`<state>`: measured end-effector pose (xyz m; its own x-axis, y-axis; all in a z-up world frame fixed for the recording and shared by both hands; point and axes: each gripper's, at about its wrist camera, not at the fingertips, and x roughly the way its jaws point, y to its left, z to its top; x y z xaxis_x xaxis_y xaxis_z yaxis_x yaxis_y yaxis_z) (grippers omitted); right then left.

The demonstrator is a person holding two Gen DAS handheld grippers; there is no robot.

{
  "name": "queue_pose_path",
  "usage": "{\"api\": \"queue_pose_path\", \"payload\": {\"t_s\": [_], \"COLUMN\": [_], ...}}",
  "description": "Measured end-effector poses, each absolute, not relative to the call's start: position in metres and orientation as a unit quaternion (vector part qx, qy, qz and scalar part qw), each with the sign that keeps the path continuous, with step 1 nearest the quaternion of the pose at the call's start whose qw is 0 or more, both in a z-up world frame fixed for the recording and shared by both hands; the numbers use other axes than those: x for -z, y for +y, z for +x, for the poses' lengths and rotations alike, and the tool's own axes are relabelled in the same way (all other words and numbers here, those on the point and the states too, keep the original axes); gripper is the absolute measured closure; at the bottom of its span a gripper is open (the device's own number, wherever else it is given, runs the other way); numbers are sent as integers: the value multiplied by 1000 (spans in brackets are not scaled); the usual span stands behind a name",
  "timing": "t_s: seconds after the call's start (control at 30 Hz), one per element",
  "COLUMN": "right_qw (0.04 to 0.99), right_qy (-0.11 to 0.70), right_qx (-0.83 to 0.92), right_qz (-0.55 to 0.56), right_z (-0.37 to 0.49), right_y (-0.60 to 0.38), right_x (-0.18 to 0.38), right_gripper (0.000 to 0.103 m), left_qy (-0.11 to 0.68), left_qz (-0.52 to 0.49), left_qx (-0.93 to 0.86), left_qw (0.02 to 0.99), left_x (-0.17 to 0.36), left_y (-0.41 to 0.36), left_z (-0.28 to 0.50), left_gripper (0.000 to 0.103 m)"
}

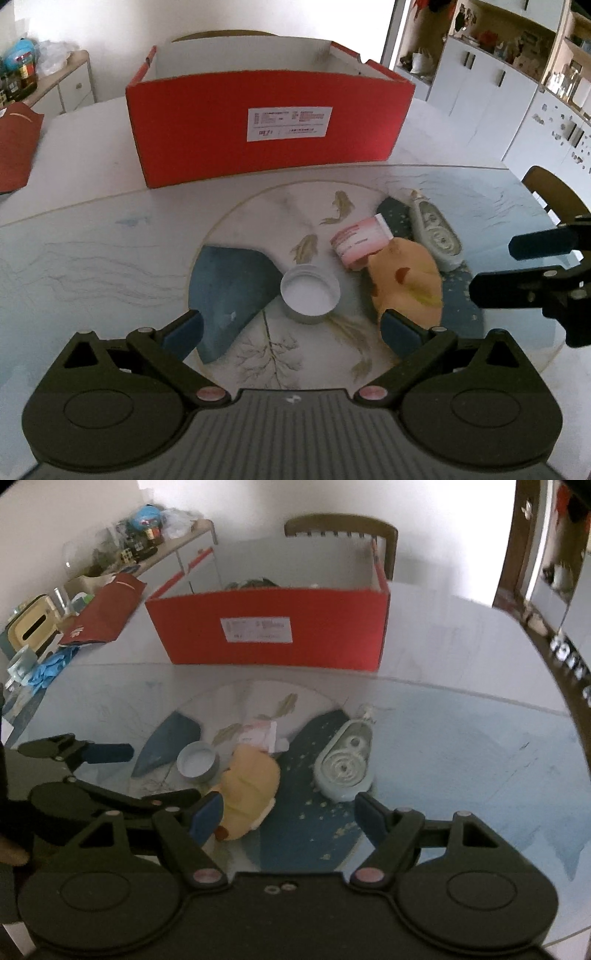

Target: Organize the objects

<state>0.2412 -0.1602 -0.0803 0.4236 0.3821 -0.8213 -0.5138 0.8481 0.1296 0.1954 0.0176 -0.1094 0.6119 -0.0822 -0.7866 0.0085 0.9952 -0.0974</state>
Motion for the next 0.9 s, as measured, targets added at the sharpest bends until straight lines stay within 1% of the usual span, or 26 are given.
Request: {"api": "queue_pose_path", "payload": {"t_s": [0.27, 0.6, 0.67, 0.73, 0.77, 0.8, 0.83, 0.9], "right_qw": [835, 825, 824, 824, 824, 824, 823, 819], "right_qy": [492, 521, 523, 523, 522, 523, 525, 530], "right_qx": [-244, -221, -219, -218, -218, -219, -219, -221], "right_qz": [-41, -5, -3, -4, -4, -3, -1, 10], "right_z": [251, 262, 263, 263, 262, 262, 263, 264], "right_y": [-141, -130, -128, -127, -127, -126, -126, -127], "right_x": [94, 109, 111, 111, 111, 111, 112, 113], "right_gripper": [26, 28, 29, 30, 32, 37, 41, 46], "left_qy": [430, 406, 402, 397, 395, 393, 392, 392], "left_qz": [-30, 20, 20, 24, 25, 26, 26, 23], "left_qx": [26, 23, 28, 35, 39, 42, 43, 45], "left_qw": [902, 914, 915, 917, 918, 918, 918, 919], "left_x": [125, 132, 132, 130, 129, 127, 126, 124], "left_y": [23, 17, 17, 14, 13, 12, 11, 10], "left_z": [208, 213, 212, 211, 211, 211, 211, 211], "left_gripper": [0, 2, 6, 18, 22, 31, 40, 48]}}
